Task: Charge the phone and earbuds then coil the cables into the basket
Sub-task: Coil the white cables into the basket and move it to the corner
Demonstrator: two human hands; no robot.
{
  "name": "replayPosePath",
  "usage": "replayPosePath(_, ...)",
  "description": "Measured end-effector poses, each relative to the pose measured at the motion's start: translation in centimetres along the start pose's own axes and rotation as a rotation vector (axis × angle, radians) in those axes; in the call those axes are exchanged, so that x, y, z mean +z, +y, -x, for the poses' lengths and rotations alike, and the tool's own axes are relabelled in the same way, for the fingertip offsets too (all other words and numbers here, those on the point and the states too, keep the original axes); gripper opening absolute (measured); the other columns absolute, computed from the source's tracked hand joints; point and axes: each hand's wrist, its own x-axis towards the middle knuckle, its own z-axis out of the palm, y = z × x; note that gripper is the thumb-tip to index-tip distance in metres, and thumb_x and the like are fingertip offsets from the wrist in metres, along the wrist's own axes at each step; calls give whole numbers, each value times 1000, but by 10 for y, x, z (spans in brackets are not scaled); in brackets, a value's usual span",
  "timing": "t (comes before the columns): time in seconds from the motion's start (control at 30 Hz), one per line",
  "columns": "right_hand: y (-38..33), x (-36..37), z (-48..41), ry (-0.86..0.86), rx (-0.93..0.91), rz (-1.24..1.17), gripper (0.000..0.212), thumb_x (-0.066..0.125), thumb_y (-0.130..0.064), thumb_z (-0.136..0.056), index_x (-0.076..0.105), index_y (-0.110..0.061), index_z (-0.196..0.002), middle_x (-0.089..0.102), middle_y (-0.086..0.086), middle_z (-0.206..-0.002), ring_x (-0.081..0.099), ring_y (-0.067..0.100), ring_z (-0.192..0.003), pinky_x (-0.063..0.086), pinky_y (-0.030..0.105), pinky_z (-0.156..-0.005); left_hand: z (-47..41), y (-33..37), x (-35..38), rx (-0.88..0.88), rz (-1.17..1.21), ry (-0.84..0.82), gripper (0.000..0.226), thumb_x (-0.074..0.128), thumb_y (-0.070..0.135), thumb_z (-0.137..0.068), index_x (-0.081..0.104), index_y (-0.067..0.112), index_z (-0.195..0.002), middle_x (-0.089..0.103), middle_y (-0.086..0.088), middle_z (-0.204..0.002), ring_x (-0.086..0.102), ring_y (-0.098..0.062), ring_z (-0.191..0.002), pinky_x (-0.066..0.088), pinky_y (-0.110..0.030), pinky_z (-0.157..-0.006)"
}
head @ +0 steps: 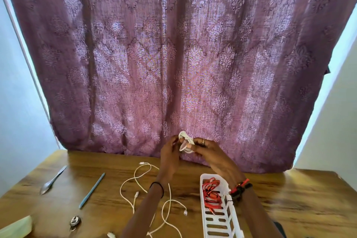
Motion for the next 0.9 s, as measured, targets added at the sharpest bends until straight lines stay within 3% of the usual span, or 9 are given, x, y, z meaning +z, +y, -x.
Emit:
replayPosePath(0.1,-1,-4,0,-30,88,-131,17,53,-2,-90,67,-12,-91,71,-9,-73,62,-4,-68,45,9,-55,-5,-1,-5,5,18,-54,19,51,5,-92,62,16,-103,67,4,-95,58,3,-83,44,-14,-76)
replayPosePath(0.17,-1,-4,0,-23,118,-167,12,56,-8,-89,68,-11,-92,71,-5,-75,63,0,-69,47,11,-54,-7,-5,-6,-23,43,-74,16,54,8,-91,65,13,-102,69,1,-94,59,-1,-83,46,-22,-78)
replayPosePath(0.3,-3,4,-4,12,76,-194,29,74,-20,-69,68,-12,-96,68,2,-87,60,13,-84,48,21,-76,-6,-3,-8,-47,111,-107,17,58,8,-89,68,11,-102,70,-4,-95,61,-9,-87,49,-27,-80)
replayPosePath(0.5,-11,2,2,-36,69,-41,28,58,11,-78,61,-16,-73,58,-14,-59,51,-4,-59,41,8,-59,-8,7,-13,-53,182,-136,15,63,11,-86,70,12,-99,72,-3,-92,62,-3,-86,48,-20,-84)
replayPosePath(0.6,-12,-4,3,-109,96,29,28,51,14,-81,62,-11,-86,62,-2,-79,57,6,-76,47,13,-67,-7,4,-17,-18,89,-94,13,63,9,-85,70,9,-97,69,1,-85,55,16,-69,42,-6,-70)
replayPosePath(0.67,-12,-5,3,-83,92,110,26,53,13,-81,62,-10,-86,61,-1,-80,58,5,-74,49,13,-63,-8,-2,-18,-22,28,-69,14,63,11,-86,70,4,-97,68,-1,-83,52,18,-63,39,-4,-65)
replayPosePath(0.77,-12,-5,1,66,75,147,28,59,14,-77,66,-9,-92,65,1,-78,61,5,-66,51,15,-57,-5,-7,-16,-119,16,-102,13,61,16,-88,69,7,-95,66,-2,-79,55,8,-66,43,-6,-61)
replayPosePath(0.83,-9,-9,-1,126,53,154,28,62,15,-75,66,-9,-89,67,6,-79,64,10,-67,56,19,-62,-1,-4,-16,-237,200,-132,9,58,9,-90,64,6,-96,66,-8,-83,61,-10,-76,52,-13,-67)
replayPosePath(0.9,-7,-12,-2,153,52,78,22,63,16,-76,65,1,-92,69,6,-75,67,9,-61,58,20,-62,2,5,-18,-323,429,-176,14,54,-1,-90,58,3,-102,64,-10,-89,64,-11,-74,55,-20,-68)
